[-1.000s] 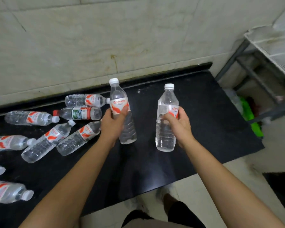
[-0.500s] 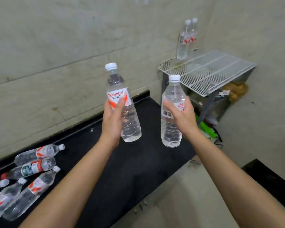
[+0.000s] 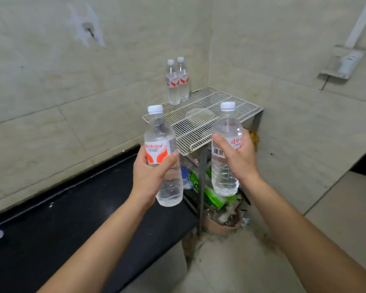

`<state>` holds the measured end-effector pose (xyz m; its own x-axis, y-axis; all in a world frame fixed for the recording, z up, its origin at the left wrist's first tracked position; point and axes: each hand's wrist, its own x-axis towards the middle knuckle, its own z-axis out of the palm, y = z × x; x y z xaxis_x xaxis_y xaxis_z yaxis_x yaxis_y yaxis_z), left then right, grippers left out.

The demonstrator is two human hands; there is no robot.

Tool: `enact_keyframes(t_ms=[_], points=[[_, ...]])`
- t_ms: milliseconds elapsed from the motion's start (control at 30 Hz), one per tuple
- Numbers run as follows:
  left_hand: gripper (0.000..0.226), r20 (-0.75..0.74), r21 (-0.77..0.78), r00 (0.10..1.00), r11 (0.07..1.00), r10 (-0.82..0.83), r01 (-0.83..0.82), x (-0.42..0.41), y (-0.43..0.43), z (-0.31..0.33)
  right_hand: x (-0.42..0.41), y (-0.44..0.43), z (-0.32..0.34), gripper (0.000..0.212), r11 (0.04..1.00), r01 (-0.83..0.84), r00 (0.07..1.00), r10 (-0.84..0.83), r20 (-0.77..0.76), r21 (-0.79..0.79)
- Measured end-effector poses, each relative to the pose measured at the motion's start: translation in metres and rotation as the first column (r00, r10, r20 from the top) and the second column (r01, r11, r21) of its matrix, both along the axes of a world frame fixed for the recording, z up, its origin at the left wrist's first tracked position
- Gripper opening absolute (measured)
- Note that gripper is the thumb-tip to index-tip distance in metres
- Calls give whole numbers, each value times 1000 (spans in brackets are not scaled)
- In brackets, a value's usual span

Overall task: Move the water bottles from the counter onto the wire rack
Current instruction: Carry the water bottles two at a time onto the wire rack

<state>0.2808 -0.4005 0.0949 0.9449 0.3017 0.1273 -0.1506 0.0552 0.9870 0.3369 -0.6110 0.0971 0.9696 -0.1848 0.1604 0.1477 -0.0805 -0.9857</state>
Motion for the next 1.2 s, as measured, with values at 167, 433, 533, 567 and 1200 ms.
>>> enact_keyframes(t_ms=[167,433,533,567,1200], points=[[45,31,117,999,993,4,-8,67,-26,6,60,-22,1,41,998,48,998,-50,41,45],[52,95,198,995,979,20,-38,236,-40,17,194,-51,5,45,993,54,995,-45,88,-101],[51,54,214,999,977,-1,-11,294,-43,21,244,-57,15,48,989,53,995,-40,96,-141],[52,29,223,1000,975,-5,-1,310,-43,21,260,-58,17,48,988,45,995,-31,94,-149],[71,-209,188,948,961,239,-201,415,-13,1,472,-4,-27,79,854,-481,869,494,18,-200]])
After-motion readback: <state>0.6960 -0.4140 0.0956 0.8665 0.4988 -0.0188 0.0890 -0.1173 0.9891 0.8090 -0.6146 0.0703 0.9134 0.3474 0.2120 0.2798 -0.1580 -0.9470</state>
